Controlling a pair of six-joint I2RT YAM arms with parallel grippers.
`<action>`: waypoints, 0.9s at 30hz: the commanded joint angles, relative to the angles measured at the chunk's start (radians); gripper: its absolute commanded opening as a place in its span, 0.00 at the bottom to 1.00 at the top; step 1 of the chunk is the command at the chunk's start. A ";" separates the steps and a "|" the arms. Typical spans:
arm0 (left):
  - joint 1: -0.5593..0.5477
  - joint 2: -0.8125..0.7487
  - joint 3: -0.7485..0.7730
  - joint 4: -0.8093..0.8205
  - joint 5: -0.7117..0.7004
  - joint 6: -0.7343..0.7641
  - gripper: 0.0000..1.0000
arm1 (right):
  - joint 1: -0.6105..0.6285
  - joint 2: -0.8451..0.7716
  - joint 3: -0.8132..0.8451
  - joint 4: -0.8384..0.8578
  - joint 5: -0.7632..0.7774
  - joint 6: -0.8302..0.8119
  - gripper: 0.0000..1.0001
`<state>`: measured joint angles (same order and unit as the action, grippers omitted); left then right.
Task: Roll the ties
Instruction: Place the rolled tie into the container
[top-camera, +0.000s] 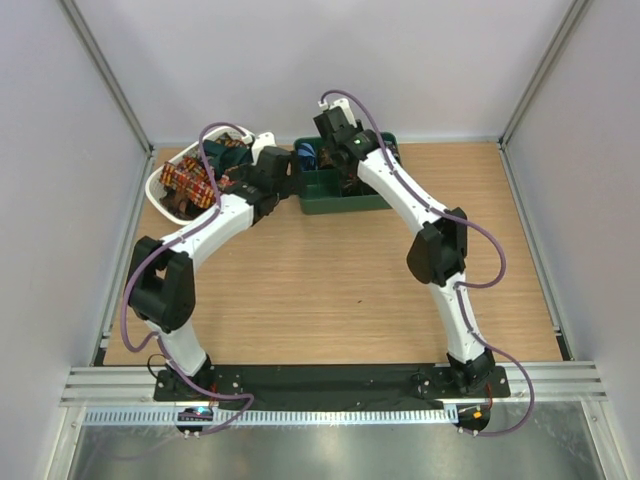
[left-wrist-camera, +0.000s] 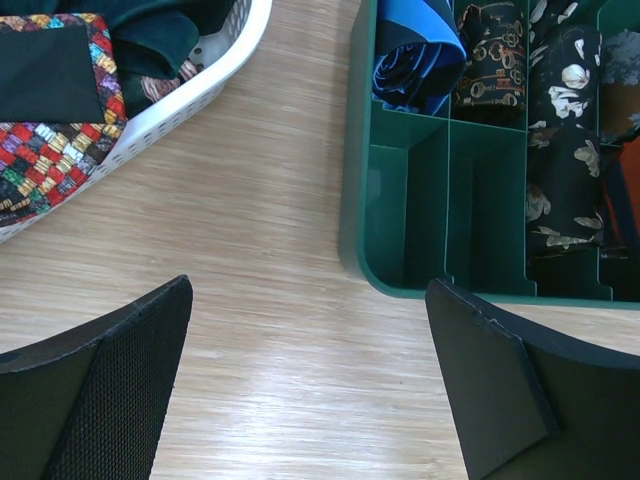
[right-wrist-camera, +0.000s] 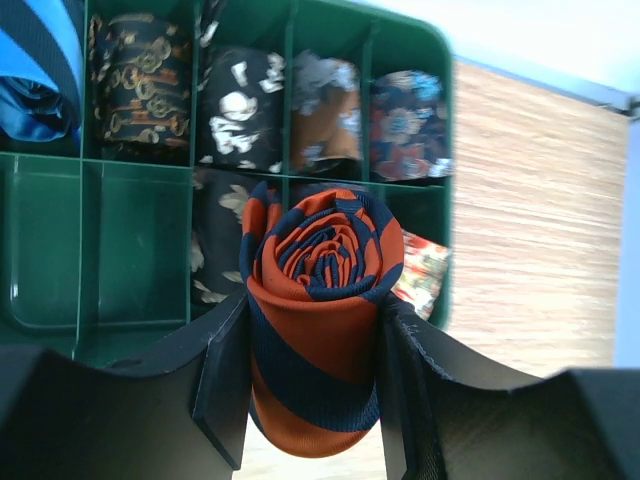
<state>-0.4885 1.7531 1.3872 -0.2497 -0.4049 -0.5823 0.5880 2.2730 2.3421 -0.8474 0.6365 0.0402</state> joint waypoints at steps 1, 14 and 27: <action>0.013 -0.004 0.033 0.058 -0.037 0.007 1.00 | 0.004 0.046 0.094 -0.048 -0.034 -0.033 0.01; 0.022 -0.021 -0.008 0.059 -0.006 0.001 0.99 | 0.026 0.086 0.086 0.005 -0.185 0.053 0.01; 0.022 -0.006 -0.034 0.067 0.011 -0.001 0.98 | 0.027 0.146 0.080 0.077 -0.221 0.101 0.01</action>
<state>-0.4717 1.7535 1.3556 -0.2352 -0.3920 -0.5762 0.6064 2.3981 2.3882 -0.8349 0.4774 0.0975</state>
